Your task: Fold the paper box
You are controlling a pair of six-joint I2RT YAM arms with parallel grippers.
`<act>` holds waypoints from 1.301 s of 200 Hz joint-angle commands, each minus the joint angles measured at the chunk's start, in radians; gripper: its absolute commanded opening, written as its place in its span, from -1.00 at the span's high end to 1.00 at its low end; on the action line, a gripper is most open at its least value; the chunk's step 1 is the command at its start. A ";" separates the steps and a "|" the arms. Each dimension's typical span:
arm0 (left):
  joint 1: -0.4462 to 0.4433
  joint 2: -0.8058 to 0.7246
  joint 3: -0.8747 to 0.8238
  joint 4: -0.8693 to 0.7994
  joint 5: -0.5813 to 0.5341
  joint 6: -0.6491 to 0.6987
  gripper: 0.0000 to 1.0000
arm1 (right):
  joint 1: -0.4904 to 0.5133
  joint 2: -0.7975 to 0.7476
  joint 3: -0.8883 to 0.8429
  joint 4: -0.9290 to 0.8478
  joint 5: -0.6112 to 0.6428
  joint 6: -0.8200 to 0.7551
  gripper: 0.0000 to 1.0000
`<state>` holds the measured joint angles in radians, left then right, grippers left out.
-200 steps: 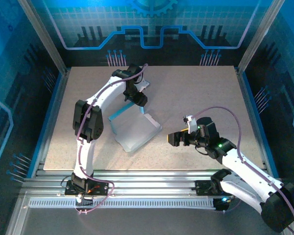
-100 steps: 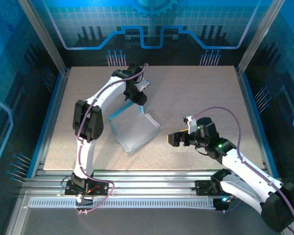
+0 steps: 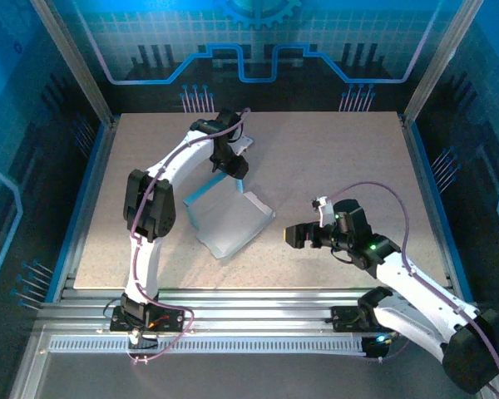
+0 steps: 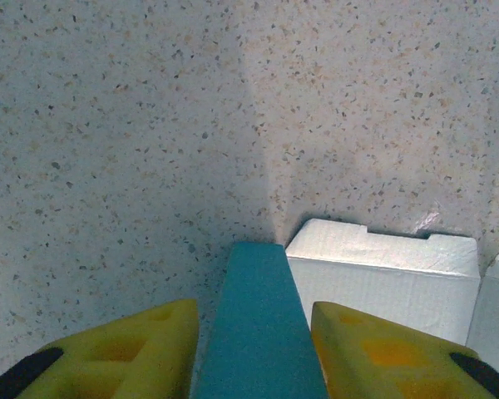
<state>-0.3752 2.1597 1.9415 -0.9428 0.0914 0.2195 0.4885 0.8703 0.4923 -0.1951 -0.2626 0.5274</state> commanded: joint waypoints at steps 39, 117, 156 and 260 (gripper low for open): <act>0.082 -0.152 -0.171 0.147 0.157 -0.210 0.19 | -0.016 0.065 0.061 -0.015 0.020 0.152 -0.80; 0.215 -0.274 -0.451 0.431 0.343 -0.441 0.21 | 0.082 0.272 0.111 0.125 0.033 0.224 -0.59; 0.258 -0.309 -0.584 0.574 0.406 -0.521 0.21 | 0.107 0.386 0.165 0.133 0.040 0.184 -0.56; 0.284 -0.350 -0.781 0.784 0.454 -0.661 0.19 | 0.191 0.559 0.282 0.100 0.145 0.185 0.03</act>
<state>-0.1005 1.8431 1.1786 -0.2176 0.5034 -0.3950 0.6510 1.4078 0.7330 -0.0814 -0.1696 0.7063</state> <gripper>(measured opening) 0.406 0.509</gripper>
